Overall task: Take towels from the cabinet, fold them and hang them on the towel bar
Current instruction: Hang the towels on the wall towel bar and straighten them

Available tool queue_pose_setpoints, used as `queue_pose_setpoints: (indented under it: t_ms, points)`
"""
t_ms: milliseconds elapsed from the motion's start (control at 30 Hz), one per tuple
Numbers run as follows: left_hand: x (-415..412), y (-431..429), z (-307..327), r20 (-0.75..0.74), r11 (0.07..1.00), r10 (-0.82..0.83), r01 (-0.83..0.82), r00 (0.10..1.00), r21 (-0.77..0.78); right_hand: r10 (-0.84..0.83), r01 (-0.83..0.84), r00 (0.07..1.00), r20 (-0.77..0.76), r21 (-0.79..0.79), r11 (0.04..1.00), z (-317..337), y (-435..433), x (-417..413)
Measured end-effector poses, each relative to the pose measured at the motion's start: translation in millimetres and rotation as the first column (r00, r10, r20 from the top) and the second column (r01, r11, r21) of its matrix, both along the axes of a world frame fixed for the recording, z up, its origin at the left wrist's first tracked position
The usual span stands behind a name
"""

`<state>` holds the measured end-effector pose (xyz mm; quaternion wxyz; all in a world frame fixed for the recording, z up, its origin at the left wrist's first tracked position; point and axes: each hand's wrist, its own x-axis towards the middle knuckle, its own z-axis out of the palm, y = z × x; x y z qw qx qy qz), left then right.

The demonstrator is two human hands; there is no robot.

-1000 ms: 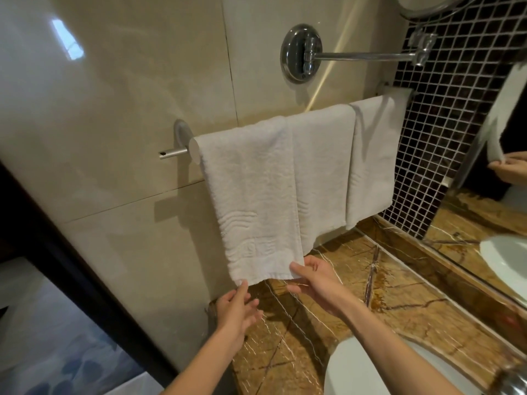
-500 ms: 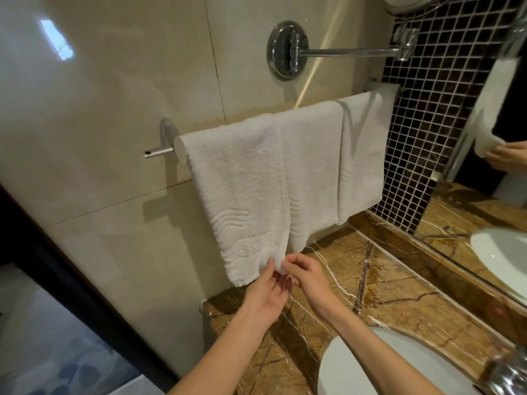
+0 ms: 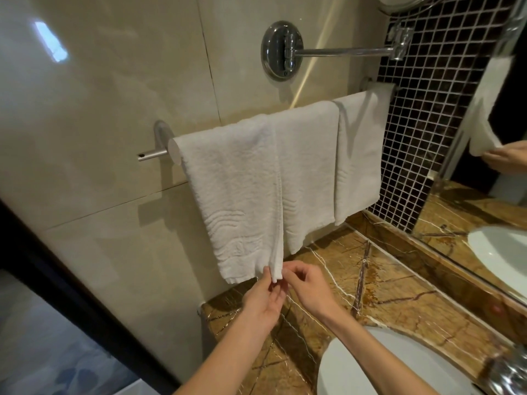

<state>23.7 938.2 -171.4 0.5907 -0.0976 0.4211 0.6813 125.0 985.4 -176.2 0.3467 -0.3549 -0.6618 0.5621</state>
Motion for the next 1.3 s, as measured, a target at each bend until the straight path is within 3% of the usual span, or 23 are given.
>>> queue_pose_setpoints:
  t_ms: [200, 467, 733, 967, 1167, 1233, 1300]
  points:
    - [4, 8, -4, -0.009, 0.993, 0.116, -0.116, 0.993, 0.002, -0.027, 0.026, 0.999, 0.033, 0.046, 0.999, -4, 0, 2]
    - [16, 11, -5, -0.209, 0.955, 0.238, -0.268, 0.948, -0.128, -0.056, 0.049, 0.992, 0.11, 0.068, 0.996, 5, -10, 2]
    - [3, -1, -13, -0.023, 0.981, 0.194, -0.193, 0.981, 0.034, -0.062, 0.059, 0.994, 0.088, 0.035, 0.998, 2, -4, 3]
    - [-41, -6, -25, 0.102, 0.958, 0.273, -0.28, 0.957, 0.058, -0.081, 0.078, 0.992, 0.1, 0.032, 0.996, 2, 0, 8]
    - [-53, -29, -34, -0.27, 0.972, 0.232, -0.233, 0.935, 0.028, -0.153, 0.154, 0.985, 0.08, 0.001, 0.988, -7, 6, 6]
    - [-59, -34, -39, -0.445, 0.982, 0.162, -0.186, 0.881, -0.01, -0.166, 0.166, 0.981, 0.096, 0.004, 0.986, -8, 7, 5]
    - [-67, -37, -43, -0.636, 0.987, 0.059, -0.138, 0.77, -0.076, -0.181, 0.181, 0.976, 0.12, 0.013, 0.983, -8, 10, 3]
